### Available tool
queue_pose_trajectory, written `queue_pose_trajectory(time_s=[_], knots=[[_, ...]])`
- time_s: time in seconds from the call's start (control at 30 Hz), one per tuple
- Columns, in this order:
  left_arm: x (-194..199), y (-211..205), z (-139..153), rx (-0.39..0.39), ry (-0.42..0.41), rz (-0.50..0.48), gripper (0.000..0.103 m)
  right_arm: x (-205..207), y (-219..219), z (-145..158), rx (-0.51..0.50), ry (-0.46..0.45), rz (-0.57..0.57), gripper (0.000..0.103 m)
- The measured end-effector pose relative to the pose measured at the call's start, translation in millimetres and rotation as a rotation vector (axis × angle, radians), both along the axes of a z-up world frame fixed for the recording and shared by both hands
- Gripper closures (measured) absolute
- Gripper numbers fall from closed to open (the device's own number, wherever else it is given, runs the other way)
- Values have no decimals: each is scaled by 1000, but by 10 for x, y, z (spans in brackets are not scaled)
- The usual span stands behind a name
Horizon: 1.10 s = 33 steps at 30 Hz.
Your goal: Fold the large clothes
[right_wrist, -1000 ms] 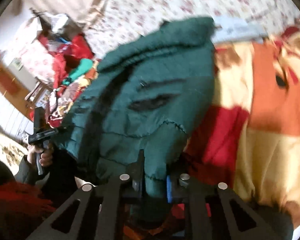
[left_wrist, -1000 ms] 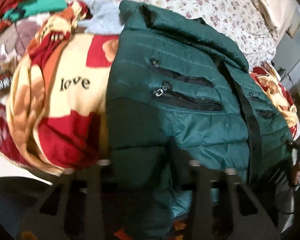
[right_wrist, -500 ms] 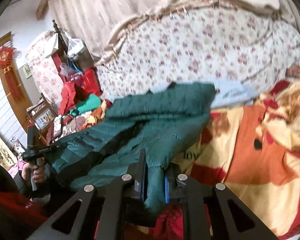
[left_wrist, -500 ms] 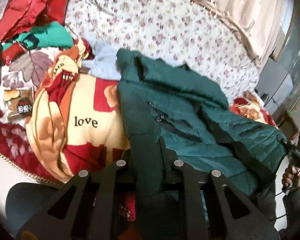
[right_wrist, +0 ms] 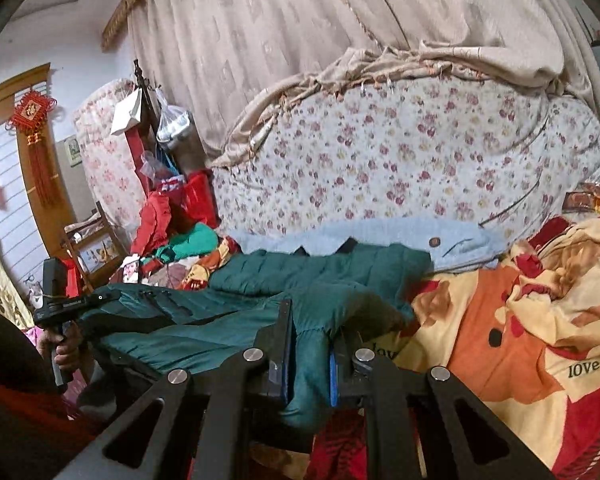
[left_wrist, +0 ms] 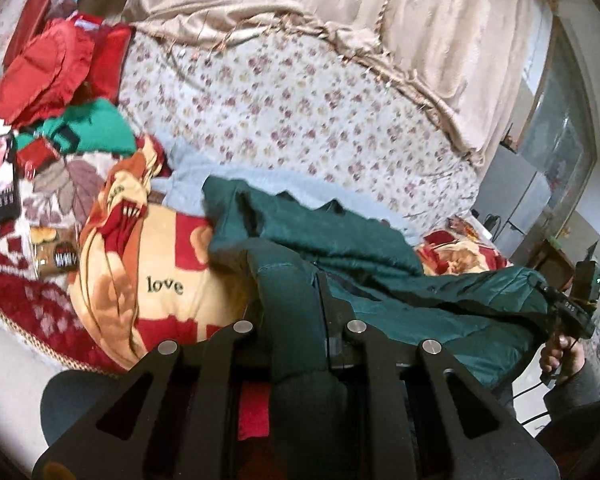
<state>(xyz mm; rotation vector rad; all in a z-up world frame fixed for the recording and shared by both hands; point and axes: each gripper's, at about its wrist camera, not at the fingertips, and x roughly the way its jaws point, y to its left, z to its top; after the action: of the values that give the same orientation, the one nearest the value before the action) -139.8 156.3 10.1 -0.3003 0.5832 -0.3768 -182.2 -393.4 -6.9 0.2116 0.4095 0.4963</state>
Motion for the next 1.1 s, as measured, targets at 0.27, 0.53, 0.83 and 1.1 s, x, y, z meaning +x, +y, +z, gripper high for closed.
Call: queue_pose_trajectory(time_s=[0.27,0.53,0.83,1.1], knots=[[139,-59,-80,39,28,52,90,97,-7,-128,18,22,-3,91],[301,-82,-391,77,79,93,90,320,96,-411,-12,75,-9,91],[584,-128,-489,94,70,131,89,651,83,-509,-34,70,-96,91],[737,-175,-563,117,65,142,89,860,86,-582,-51,86,-122,91]])
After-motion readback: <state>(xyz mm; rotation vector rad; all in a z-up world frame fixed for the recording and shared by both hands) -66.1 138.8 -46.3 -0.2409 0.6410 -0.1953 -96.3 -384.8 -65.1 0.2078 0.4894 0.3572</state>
